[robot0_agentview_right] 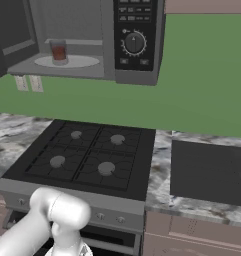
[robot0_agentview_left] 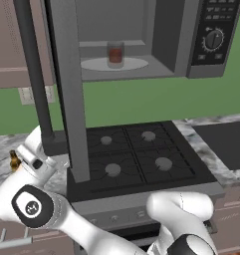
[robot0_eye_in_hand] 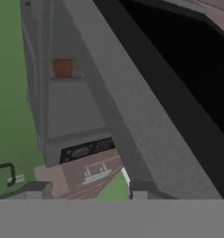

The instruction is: Place the microwavable item in the microwave. Then, close the microwave door and press the start button.

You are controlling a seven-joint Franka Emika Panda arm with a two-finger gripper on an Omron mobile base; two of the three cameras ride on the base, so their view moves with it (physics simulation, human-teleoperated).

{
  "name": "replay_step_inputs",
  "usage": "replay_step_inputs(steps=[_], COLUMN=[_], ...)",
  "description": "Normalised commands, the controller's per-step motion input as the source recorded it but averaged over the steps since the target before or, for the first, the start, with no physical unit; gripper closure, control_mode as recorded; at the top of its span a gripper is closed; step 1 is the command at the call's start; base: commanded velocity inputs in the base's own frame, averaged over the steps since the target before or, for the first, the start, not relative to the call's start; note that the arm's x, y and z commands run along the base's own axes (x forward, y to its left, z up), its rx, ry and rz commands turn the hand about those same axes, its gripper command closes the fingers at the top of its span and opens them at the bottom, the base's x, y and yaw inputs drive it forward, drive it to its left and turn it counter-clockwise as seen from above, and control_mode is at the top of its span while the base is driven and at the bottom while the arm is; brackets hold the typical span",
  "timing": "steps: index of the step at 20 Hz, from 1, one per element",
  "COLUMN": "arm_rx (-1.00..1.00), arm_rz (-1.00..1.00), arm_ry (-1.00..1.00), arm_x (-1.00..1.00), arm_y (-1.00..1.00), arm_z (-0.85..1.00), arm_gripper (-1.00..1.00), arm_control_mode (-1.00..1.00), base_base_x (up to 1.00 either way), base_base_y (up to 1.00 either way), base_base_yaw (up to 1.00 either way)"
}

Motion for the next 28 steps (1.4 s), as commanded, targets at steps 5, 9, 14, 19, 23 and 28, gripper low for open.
replay_step_inputs(steps=[5, 9, 14, 19, 23, 28], arm_rx=[-0.01, 0.00, 0.00, 0.00, 0.10, 0.21], arm_rz=[-0.06, -0.04, -0.06, -0.12, -0.18, -0.11], arm_ry=[0.09, 0.11, 0.08, 0.07, 0.00, 0.00], arm_x=[0.00, 0.03, 0.00, -0.05, -0.41, -0.48], arm_y=[0.06, 0.41, 0.48, 0.04, -0.96, -1.00], arm_z=[-0.55, -0.09, 0.16, 0.56, 0.18, 0.05], arm_gripper=[-1.00, -1.00, -1.00, -1.00, -1.00, -1.00], arm_control_mode=[-1.00, -1.00, -1.00, -1.00, -1.00, -1.00], base_base_x=[0.00, 0.00, 0.00, 0.00, 0.00, 0.00], base_base_y=[0.00, 0.00, 0.00, 0.00, 0.00, 0.00], base_base_yaw=[0.00, 0.00, 0.00, 0.00, 0.00, 0.00])
